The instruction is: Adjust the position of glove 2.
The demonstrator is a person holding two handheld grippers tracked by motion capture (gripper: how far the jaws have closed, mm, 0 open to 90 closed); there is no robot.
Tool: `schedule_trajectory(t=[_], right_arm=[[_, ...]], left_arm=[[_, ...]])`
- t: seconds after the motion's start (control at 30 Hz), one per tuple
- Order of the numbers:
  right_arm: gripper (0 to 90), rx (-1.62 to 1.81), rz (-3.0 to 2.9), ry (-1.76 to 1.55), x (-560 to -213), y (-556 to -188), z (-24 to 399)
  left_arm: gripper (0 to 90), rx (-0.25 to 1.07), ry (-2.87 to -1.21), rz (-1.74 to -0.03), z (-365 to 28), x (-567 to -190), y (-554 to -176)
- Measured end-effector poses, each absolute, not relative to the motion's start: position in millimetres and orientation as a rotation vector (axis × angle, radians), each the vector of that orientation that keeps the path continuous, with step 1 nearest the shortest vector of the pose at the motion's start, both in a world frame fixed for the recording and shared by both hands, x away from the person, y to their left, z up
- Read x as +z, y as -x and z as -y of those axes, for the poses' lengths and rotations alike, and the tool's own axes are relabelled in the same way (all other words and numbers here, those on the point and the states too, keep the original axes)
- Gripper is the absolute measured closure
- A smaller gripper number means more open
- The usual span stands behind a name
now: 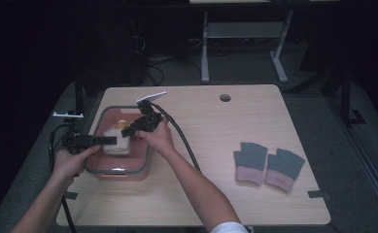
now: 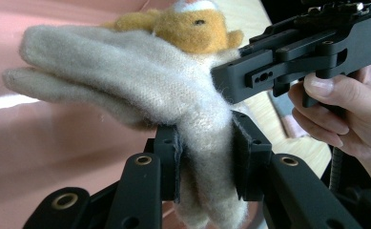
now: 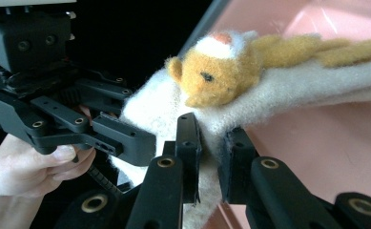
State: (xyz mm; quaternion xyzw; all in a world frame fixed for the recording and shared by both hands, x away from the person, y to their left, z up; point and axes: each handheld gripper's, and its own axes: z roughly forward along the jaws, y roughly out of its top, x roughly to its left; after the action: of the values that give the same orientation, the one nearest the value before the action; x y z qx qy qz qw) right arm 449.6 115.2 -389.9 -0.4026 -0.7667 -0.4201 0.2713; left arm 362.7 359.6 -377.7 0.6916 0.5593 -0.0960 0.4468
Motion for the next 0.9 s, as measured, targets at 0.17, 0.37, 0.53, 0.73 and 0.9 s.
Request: schedule_trajectory(t=[0.17, 0.37, 0.53, 0.73, 0.9], right_arm=[[78.5, -1.088, 2.080, 1.107, -403, -450, -114], [74.4, -1.041, 2.109, 1.129, -406, -449, -113], [71.2, -0.994, 2.193, 1.134, -405, -444, -114], [71.0, -0.985, 2.219, 1.155, -399, -443, -107], [70.6, -0.988, 2.230, 1.174, -396, -442, -101]], left_arm=[[67.8, -0.257, -1.733, -1.420, -354, -389, -364], [67.8, -0.264, -1.747, -1.437, -352, -398, -364], [67.8, -0.226, -1.805, -1.455, -347, -399, -363], [67.8, -0.212, -1.832, -1.482, -343, -402, -364], [67.7, -0.172, -1.892, -1.492, -336, -402, -364]])
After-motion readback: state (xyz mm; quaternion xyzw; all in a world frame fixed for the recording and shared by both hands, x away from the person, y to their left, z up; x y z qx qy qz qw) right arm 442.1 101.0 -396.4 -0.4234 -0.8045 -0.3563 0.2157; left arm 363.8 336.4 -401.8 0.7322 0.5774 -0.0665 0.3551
